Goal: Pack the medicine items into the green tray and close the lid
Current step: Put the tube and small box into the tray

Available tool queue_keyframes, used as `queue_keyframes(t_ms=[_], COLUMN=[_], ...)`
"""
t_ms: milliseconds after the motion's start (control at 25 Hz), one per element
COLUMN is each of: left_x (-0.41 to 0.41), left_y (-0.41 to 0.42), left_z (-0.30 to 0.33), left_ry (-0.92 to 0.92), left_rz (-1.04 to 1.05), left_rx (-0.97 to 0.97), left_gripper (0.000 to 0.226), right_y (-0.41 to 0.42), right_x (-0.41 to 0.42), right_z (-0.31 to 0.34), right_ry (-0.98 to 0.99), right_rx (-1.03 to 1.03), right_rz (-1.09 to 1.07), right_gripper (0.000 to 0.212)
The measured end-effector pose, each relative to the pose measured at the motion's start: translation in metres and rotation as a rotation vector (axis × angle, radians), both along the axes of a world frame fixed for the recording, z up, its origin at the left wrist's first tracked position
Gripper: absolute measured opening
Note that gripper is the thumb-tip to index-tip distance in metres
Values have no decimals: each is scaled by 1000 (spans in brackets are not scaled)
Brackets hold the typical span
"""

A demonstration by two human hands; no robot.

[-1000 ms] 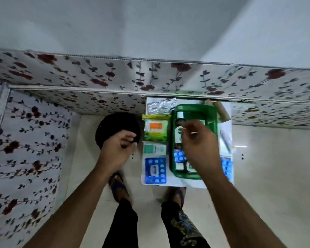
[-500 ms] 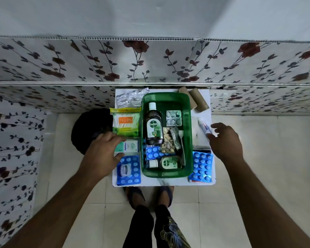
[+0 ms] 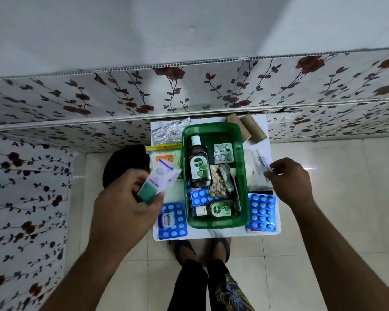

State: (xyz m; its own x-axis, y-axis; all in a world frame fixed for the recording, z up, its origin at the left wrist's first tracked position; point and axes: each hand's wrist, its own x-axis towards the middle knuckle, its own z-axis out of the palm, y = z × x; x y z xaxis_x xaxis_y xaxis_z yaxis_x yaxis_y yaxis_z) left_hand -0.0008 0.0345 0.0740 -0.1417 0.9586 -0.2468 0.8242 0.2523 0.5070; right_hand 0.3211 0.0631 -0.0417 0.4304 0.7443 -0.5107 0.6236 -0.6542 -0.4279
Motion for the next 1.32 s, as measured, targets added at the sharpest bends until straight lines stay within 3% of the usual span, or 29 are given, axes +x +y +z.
queue_keyframes(t_ms=[120, 360, 560, 920, 1080, 1200, 1320], left_x=[63, 137, 149, 142, 103, 56, 21], left_y=[32, 78, 79, 76, 72, 68, 64], left_z=[6, -70, -91, -86, -51, -39, -51], left_ry=[-210, -32, -204, -313, -333, -449, -431], left_rz=[58, -14, 3, -17, 18, 208, 324], left_rx=[-28, -190, -229, -252, -124, -9, 17], left_gripper=[34, 32, 20, 29, 29, 18, 16], right_y=[3, 1, -4, 7, 13, 22, 35], right_x=[-1, 4, 12, -23, -59, -93, -120], right_z=[17, 26, 25, 50, 71, 70, 55], right_ry=[122, 271, 300, 389, 358, 170, -39], right_rx=[101, 165, 170, 209, 206, 162, 108], right_rz=[-137, -222, -257, -294, -184, 37, 245], right_gripper=[26, 25, 23, 19, 15, 26, 16])
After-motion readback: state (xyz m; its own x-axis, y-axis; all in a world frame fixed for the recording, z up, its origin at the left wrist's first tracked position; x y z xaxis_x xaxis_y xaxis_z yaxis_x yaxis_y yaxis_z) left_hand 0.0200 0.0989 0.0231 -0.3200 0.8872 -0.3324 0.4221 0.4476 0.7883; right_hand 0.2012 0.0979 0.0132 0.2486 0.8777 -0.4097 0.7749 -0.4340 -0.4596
